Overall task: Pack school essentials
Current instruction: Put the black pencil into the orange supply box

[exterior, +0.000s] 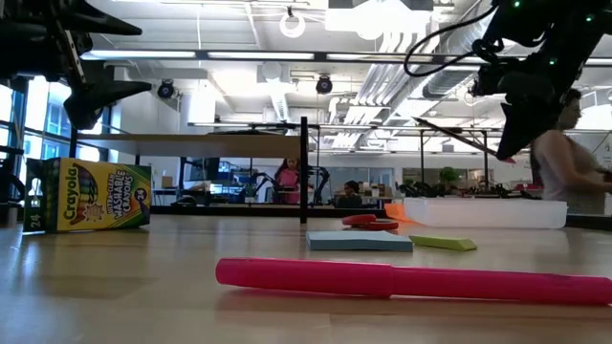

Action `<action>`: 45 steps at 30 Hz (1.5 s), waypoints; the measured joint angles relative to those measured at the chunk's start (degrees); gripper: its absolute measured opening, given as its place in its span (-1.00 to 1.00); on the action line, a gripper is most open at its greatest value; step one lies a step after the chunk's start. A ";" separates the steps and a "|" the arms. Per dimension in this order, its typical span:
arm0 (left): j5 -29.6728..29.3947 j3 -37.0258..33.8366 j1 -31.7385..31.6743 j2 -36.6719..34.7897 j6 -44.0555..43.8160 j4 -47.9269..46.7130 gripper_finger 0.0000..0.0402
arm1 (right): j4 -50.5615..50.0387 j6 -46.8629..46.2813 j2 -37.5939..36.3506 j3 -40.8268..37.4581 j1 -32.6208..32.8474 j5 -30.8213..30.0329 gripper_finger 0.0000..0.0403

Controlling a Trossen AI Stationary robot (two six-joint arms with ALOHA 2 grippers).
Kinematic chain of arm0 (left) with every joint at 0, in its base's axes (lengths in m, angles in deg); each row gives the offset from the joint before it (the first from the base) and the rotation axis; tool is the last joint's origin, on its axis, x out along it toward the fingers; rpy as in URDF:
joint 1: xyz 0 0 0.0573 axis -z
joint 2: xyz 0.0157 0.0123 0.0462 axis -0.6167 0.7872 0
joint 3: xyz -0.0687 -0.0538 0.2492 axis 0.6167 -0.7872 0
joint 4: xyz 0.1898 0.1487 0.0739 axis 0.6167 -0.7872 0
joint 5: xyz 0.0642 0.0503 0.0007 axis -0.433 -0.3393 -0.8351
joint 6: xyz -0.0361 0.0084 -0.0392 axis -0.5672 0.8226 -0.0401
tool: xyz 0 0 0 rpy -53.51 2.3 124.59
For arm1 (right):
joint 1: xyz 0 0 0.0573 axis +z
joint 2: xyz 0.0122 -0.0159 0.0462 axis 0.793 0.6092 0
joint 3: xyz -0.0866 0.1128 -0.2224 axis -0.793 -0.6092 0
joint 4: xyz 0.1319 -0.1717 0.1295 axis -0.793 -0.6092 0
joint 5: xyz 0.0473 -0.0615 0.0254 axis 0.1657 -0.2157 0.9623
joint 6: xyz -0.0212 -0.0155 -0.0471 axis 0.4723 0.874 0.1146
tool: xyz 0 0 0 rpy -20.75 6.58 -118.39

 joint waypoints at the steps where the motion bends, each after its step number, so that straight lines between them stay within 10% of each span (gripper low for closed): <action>1: -0.52 0.00 0.00 0.02 -0.31 0.02 0.63 | -0.02 0.12 0.00 0.00 -1.18 0.78 -0.93; 24: -7.84 0.00 0.00 0.02 -0.72 2.47 0.63 | -6.55 18.01 10.51 17.83 -15.24 6.92 -0.93; 45: -7.84 0.00 0.00 0.01 -0.27 2.30 0.63 | -20.56 35.15 27.97 15.96 -21.49 9.96 -0.93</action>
